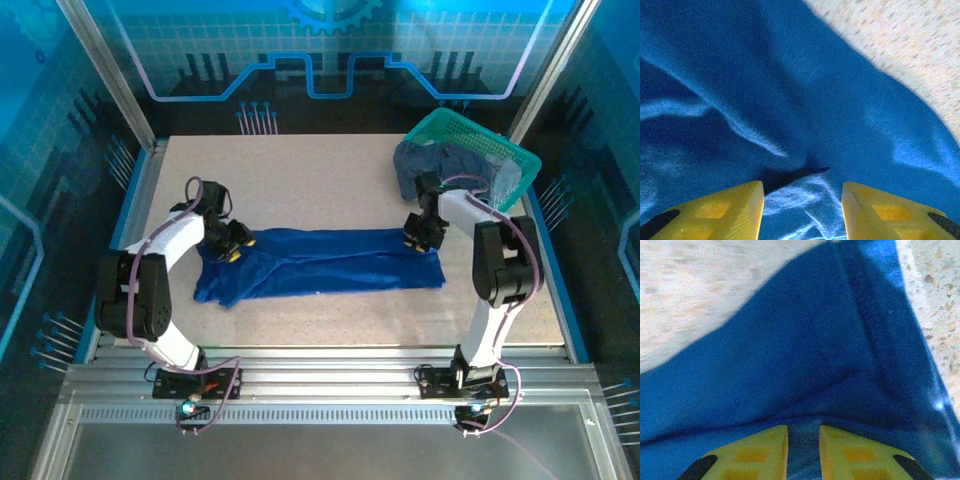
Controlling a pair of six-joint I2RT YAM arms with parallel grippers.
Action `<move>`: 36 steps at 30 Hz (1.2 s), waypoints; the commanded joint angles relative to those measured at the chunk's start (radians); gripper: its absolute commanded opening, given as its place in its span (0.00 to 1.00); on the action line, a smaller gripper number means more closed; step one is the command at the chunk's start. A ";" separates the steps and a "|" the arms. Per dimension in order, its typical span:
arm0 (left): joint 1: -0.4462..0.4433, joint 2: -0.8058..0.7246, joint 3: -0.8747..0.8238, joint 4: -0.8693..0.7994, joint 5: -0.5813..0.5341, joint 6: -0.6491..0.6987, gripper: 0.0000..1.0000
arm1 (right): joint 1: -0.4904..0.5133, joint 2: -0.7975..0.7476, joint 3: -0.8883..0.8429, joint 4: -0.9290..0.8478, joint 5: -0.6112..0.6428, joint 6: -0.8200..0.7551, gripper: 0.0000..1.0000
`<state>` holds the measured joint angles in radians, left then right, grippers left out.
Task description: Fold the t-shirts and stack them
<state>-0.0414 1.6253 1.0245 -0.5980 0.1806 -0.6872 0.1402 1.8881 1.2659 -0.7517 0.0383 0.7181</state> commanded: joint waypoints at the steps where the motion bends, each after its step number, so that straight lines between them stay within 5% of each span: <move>1: -0.013 0.014 -0.017 -0.040 0.027 -0.035 0.45 | -0.032 0.038 0.019 -0.057 0.025 0.002 0.22; 7: -0.058 -0.045 0.020 -0.087 -0.026 0.017 0.50 | -0.017 -0.034 -0.020 -0.038 0.022 -0.025 0.22; 24: -0.159 0.169 0.148 -0.062 -0.185 0.251 0.50 | 0.050 -0.214 0.010 -0.074 -0.015 -0.066 0.22; 29: -0.176 0.164 0.151 -0.028 -0.181 0.271 0.36 | 0.059 -0.236 0.009 -0.079 -0.031 -0.068 0.21; 34: -0.189 0.139 0.127 -0.037 -0.173 0.259 0.05 | 0.065 -0.238 0.013 -0.080 -0.031 -0.065 0.19; 36: -0.194 0.100 0.114 -0.056 -0.179 0.250 0.00 | 0.065 -0.240 0.021 -0.081 -0.028 -0.065 0.18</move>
<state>-0.2241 1.7893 1.1595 -0.6319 0.0113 -0.4419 0.1921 1.6699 1.2579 -0.8013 0.0181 0.6617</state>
